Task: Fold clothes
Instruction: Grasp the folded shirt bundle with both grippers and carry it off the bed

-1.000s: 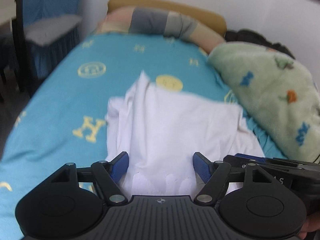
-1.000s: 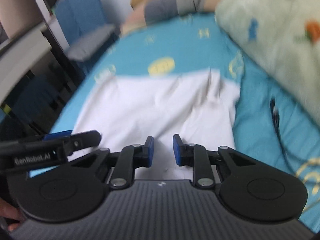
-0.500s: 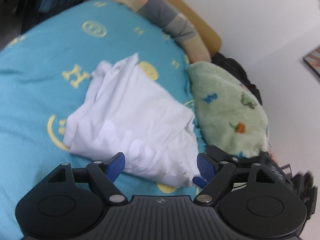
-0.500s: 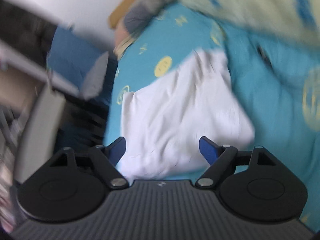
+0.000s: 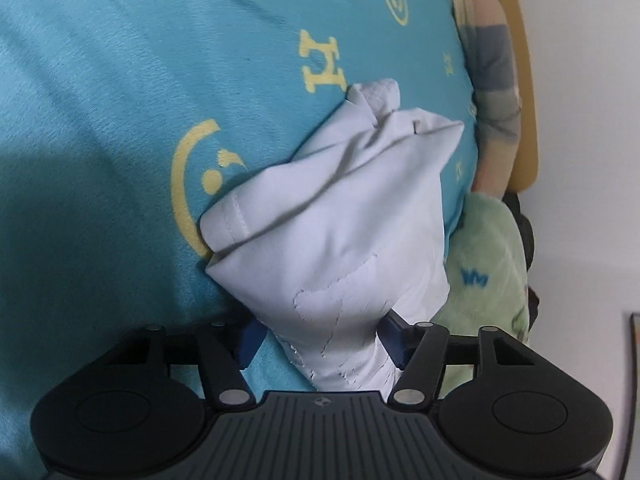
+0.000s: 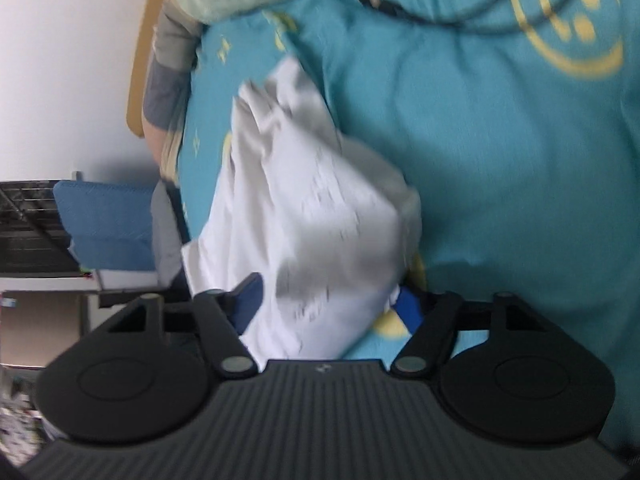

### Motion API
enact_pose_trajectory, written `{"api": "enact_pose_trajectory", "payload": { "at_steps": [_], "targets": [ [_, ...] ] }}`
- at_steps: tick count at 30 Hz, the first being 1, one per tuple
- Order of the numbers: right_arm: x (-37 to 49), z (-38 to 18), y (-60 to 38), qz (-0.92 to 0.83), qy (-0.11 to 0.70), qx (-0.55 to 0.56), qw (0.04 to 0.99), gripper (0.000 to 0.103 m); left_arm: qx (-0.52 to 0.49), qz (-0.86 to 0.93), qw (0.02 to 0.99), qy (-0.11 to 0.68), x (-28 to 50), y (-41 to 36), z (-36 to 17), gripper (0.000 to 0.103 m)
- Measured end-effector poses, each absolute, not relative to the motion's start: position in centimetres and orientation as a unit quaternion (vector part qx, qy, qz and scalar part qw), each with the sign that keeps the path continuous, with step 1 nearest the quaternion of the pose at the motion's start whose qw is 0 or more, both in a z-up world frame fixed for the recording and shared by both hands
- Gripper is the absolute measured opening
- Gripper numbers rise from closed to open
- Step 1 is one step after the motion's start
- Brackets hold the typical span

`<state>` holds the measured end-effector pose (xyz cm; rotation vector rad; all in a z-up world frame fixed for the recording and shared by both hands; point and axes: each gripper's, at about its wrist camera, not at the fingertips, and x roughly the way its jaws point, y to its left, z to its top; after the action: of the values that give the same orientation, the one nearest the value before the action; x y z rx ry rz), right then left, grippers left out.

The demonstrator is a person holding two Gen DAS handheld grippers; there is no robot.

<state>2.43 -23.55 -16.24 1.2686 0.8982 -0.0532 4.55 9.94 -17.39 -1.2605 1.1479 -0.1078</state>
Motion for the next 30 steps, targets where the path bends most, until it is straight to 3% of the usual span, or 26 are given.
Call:
{"api": "enact_pose_trajectory", "payload": {
  "at_steps": [7, 11, 20, 30],
  "targets": [
    [2.7, -15.6, -23.6, -0.021, 0.384, 0.541, 0.748, 0.022, -0.571, -0.045, 0.656, 0.492, 4.9, 10.5, -16.0, 0.035],
    [1.9, -13.6, -24.3, 0.005, 0.348, 0.544, 0.764, 0.018, -0.586, -0.054, 0.658, 0.47, 4.9, 10.7, -14.2, 0.028],
    [-2.1, -6.4, -28.0, 0.027, 0.257, 0.594, 0.762, 0.017, -0.546, -0.118, 0.684, 0.469, 4.5, 6.2, -3.2, 0.027],
    [-9.3, 2.8, -43.8, -0.064, 0.187, 0.583, 0.788, 0.017, -0.426, -0.26, 0.684, 0.531, 5.3, -14.7, 6.0, 0.028]
  ]
}}
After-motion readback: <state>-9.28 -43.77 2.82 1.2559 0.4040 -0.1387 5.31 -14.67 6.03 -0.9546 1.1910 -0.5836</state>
